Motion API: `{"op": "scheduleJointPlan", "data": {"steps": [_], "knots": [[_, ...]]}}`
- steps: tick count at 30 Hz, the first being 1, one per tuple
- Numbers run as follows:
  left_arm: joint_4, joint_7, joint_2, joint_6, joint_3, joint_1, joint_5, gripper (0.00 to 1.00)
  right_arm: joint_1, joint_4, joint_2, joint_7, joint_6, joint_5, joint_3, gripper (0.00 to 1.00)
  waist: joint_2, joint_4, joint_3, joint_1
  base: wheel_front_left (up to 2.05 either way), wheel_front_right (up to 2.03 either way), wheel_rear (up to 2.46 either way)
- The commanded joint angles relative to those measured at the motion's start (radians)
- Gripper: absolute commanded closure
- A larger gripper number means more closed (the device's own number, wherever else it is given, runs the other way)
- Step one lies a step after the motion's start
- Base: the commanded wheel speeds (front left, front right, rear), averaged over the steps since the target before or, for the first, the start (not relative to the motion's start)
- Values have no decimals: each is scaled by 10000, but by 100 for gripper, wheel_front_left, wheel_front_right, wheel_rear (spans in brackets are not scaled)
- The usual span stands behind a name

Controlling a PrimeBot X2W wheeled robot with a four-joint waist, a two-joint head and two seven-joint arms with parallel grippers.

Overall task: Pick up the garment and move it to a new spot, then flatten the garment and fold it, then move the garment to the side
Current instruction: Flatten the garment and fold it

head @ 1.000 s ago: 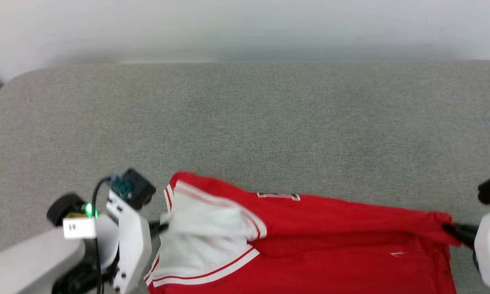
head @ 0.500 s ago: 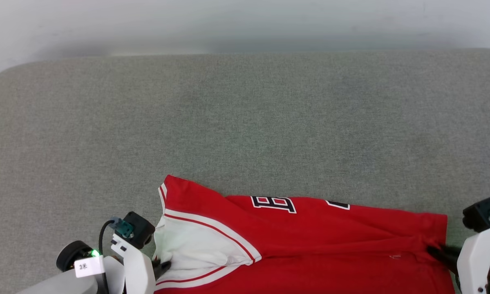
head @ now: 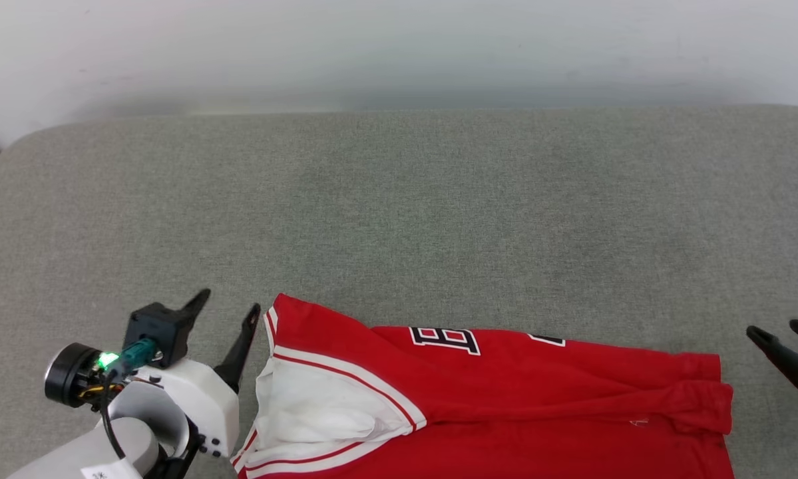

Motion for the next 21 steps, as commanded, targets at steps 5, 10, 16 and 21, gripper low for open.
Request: {"op": "scheduleJointPlan", "data": {"steps": [5, 10, 16, 21], "knots": [[278, -902, -557, 1029, 874, 574, 394, 0, 433, 502, 438, 837, -4, 750, -904, 0, 0, 74, 166, 1, 0, 0, 0], [250, -978, -1227, 1554, 2231, 1178, 1461, 0, 575, 1076, 808, 1897, -4, 1420, -1160, 0, 0, 221, 306, 1, 0, 0, 0], [136, -974, -2121, 1515, 3936, 2161, 3066, 0, 522, 1710, 1289, 2636, -4, 1742, -1054, 0, 0, 415, 507, 1, 0, 0, 0], [126, -975, -2882, 1113, 5043, 2862, 4228, 0, 610, 2168, 1851, 3113, -4, 1873, -589, 0, 0, 544, 634, 1, 0, 0, 0]]}}
